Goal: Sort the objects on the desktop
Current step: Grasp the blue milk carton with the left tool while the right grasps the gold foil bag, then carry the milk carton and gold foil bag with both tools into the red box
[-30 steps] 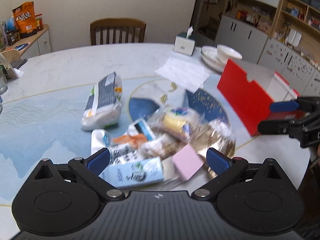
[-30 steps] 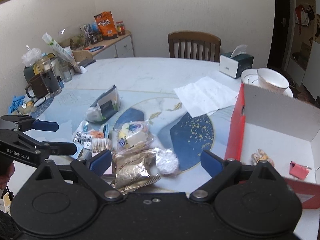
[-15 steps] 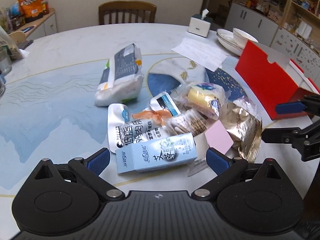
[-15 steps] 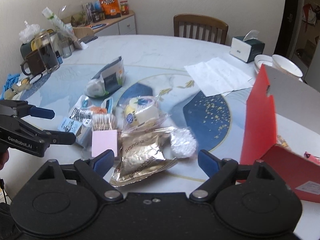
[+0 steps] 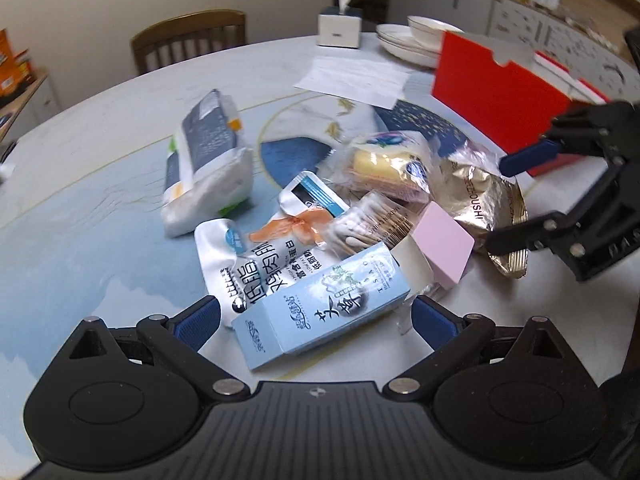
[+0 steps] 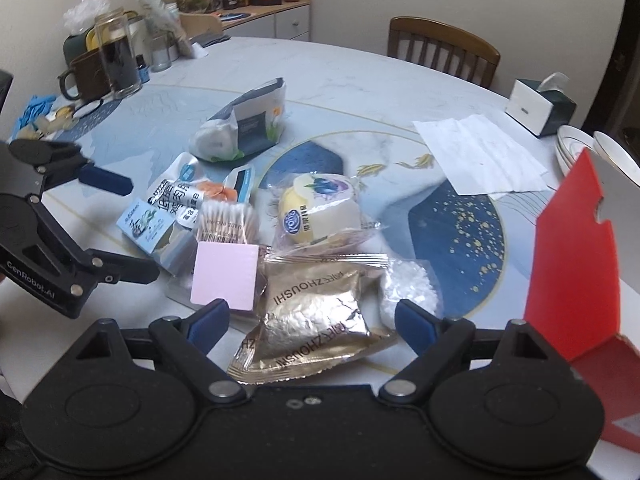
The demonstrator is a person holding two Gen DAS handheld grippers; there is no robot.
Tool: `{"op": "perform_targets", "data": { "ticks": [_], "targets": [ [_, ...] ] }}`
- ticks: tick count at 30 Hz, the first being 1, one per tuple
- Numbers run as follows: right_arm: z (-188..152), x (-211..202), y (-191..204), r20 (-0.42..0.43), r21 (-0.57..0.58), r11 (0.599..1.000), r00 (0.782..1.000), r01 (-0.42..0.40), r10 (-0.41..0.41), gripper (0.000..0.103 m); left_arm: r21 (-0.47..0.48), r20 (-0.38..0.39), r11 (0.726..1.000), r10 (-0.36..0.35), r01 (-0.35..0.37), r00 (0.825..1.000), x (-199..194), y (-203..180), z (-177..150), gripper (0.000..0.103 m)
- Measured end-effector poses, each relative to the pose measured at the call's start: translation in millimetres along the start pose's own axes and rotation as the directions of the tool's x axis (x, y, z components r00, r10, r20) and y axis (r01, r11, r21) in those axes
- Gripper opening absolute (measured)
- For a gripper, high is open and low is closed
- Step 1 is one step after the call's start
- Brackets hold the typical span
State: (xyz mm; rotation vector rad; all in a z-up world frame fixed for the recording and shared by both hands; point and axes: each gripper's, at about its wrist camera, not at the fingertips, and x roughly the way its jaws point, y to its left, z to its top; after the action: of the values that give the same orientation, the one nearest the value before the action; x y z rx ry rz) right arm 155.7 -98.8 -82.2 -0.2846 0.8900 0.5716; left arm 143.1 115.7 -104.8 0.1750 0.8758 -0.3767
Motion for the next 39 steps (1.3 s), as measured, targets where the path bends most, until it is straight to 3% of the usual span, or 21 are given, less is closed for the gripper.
{"op": "perform_targets", "data": {
  "ticks": [4, 13, 17, 23, 24, 25, 39],
  "targets": [
    [0, 7, -2, -0.021, 0.0, 1.0, 1.0, -0.002, 0.002, 0.08, 0.025, 0.001, 1.0, -0.011, 0.011, 1.0, 4, -3, 2, 0.099],
    [-3, 14, -1, -0.054, -0.007, 1.0, 0.998, -0.027, 0.027, 0.069, 0.012, -0.013, 0.999, -0.046, 0.046, 0.999, 4, -5, 0, 0.074],
    [-4, 13, -2, -0.052, -0.008, 0.999, 0.998, -0.035, 0.035, 0.067, 0.005, -0.013, 0.999, -0.049, 0.049, 0.999, 2, -9, 0, 0.073],
    [-9, 7, -12, -0.048, 0.025, 0.998, 0.998, -0.049, 0.05, 0.054, -0.033, -0.015, 0.997, -0.065, 0.064, 0.998, -3, -14, -3, 0.072],
    [-10, 6, -14, -0.049, 0.032, 0.998, 0.997, -0.052, 0.054, 0.053, -0.033, -0.017, 0.998, -0.063, 0.062, 0.998, -3, -15, -4, 0.064],
    [-12, 5, -15, -0.048, 0.036, 0.998, 0.997, -0.053, 0.055, 0.053, -0.037, -0.028, 0.997, -0.067, 0.066, 0.997, -1, -16, -4, 0.038],
    [-43, -23, -30, -0.045, 0.147, 0.986, 0.996, -0.074, 0.082, 0.044, -0.109, -0.034, 0.993, -0.051, 0.047, 0.998, -6, -25, -12, 0.028]
  ]
}}
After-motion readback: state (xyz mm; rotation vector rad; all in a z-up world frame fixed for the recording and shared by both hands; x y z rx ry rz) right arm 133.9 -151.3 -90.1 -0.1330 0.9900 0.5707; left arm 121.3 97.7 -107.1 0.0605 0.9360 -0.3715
